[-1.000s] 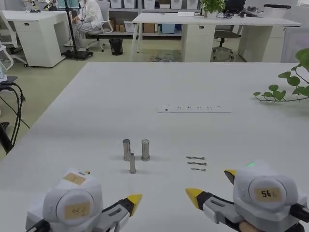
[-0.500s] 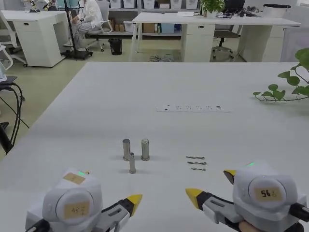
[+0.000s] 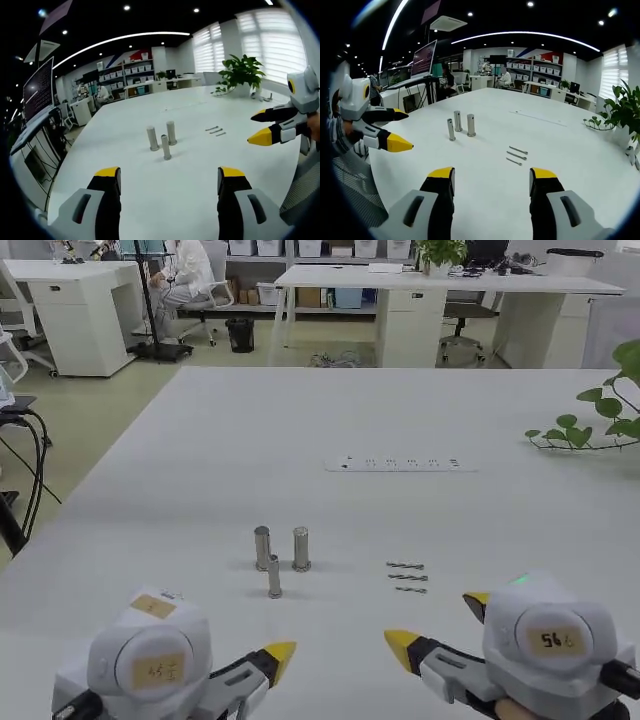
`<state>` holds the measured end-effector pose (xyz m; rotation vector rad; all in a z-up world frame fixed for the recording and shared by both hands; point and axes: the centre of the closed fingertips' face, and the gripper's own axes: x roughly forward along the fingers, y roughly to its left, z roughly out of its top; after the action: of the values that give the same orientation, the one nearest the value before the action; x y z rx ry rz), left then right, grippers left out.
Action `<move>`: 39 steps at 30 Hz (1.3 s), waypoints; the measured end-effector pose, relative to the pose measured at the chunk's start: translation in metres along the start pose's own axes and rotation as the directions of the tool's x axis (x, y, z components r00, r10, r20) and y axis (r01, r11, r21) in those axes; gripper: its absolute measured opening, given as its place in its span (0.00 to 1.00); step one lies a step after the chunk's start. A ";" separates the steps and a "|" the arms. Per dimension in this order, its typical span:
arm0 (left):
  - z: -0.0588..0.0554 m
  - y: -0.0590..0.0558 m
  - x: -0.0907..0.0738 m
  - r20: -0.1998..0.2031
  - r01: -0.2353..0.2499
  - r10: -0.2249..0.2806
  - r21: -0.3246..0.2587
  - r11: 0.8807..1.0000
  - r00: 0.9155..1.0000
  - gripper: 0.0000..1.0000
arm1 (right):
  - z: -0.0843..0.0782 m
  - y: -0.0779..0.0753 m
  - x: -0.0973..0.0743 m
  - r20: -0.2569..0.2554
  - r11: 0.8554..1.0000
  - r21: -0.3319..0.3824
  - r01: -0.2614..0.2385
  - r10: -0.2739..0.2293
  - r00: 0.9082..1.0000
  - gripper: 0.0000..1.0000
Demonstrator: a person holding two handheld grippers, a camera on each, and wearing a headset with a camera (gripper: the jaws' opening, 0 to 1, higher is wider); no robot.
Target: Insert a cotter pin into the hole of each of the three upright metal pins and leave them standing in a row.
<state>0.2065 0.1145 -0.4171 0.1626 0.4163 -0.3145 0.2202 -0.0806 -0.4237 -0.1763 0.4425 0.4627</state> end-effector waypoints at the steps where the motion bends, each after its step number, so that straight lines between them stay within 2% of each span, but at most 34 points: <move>1: 0.000 0.000 0.000 0.001 -0.001 0.001 -0.001 1.000 1.000 0.79 | 0.000 0.001 0.000 0.000 1.000 -0.002 -0.003 0.003 1.000 0.57; 5: 0.003 0.000 -0.001 0.009 0.000 0.000 0.004 1.000 1.000 0.81 | 0.001 0.003 0.000 0.001 1.000 -0.012 -0.012 0.012 1.000 0.57; 11: 0.004 -0.002 -0.001 0.012 0.009 -0.009 -0.006 1.000 1.000 0.85 | 0.001 0.003 0.000 0.004 0.999 0.012 -0.041 0.041 0.999 0.56; 18: 0.008 -0.010 0.000 0.021 0.041 -0.041 -0.005 0.999 0.999 0.90 | 0.019 0.006 0.010 0.028 0.994 -0.028 -0.104 0.105 0.994 0.52; 22: 0.010 -0.013 -0.001 0.030 0.060 -0.059 -0.019 0.998 0.998 0.93 | 0.024 0.016 0.020 0.012 0.982 -0.059 -0.182 0.183 0.983 0.49; 25: 0.013 -0.014 -0.002 0.038 0.069 -0.068 -0.023 0.997 0.997 0.94 | 0.028 0.026 0.031 0.001 0.968 -0.063 -0.242 0.243 0.970 0.46; 27: 0.015 -0.015 -0.002 0.045 0.073 -0.072 -0.026 0.997 0.996 0.95 | 0.031 0.030 0.038 0.005 0.962 -0.065 -0.265 0.266 0.964 0.44; 28: 0.015 -0.016 -0.002 0.045 0.074 -0.073 -0.023 0.997 0.996 0.96 | 0.030 0.034 0.043 -0.009 0.955 -0.065 -0.288 0.288 0.957 0.44; 31: 0.015 -0.016 -0.002 0.045 0.073 -0.072 -0.019 0.997 0.996 0.97 | 0.033 0.041 0.054 -0.014 0.946 -0.075 -0.315 0.314 0.949 0.43; 32: 0.016 -0.016 -0.002 0.046 0.076 -0.074 -0.022 0.997 0.996 0.97 | 0.035 0.046 0.058 -0.015 0.938 -0.070 -0.341 0.341 0.940 0.42; 38: 0.017 -0.020 -0.001 0.048 0.092 -0.091 -0.013 0.996 0.995 0.98 | 0.042 0.064 0.081 -0.024 0.911 -0.100 -0.400 0.399 0.916 0.40; 39: 0.017 -0.021 -0.001 0.050 0.097 -0.096 -0.013 0.995 0.994 0.98 | 0.043 0.069 0.086 -0.025 0.904 -0.098 -0.416 0.416 0.909 0.40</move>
<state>0.2045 0.0915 -0.4031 0.1201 0.3786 -0.4093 0.2728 0.0247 -0.4286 -0.1802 0.4615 0.9077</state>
